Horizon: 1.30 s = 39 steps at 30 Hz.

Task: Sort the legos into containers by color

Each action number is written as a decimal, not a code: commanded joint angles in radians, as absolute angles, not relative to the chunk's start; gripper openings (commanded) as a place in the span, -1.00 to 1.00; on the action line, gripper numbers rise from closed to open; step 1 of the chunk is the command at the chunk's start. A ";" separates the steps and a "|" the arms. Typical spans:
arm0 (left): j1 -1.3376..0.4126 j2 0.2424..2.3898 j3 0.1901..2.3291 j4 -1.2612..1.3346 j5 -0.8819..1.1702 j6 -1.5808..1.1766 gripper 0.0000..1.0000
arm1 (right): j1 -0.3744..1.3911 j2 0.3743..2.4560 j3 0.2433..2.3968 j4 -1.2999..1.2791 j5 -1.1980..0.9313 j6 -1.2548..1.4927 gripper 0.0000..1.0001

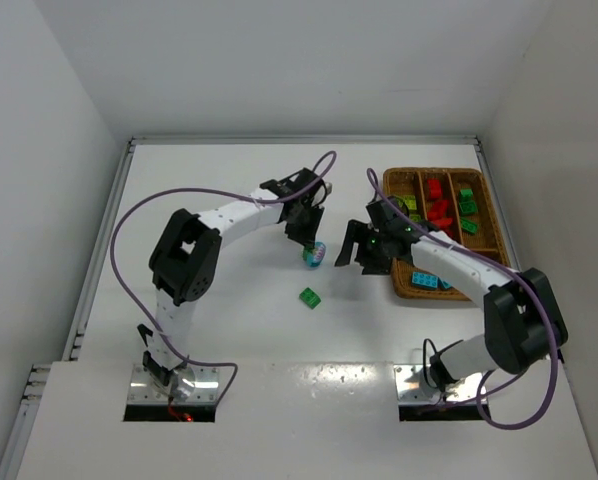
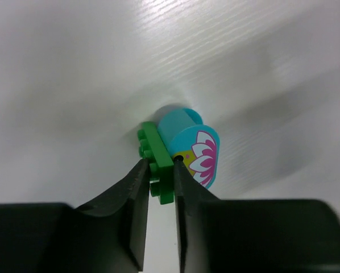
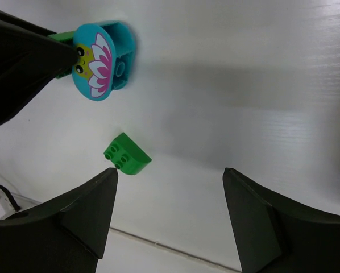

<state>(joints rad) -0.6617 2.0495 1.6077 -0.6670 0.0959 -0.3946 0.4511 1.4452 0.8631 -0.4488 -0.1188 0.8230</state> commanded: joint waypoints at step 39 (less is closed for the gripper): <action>-0.492 1.852 1.477 -0.566 0.572 -0.442 -1.00 | 0.474 1.643 0.854 0.164 -0.393 1.014 -0.62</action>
<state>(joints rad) -0.5011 1.9202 1.4872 -0.6121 0.5293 -0.4259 0.4580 1.6272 0.8062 0.1154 -0.3588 1.0050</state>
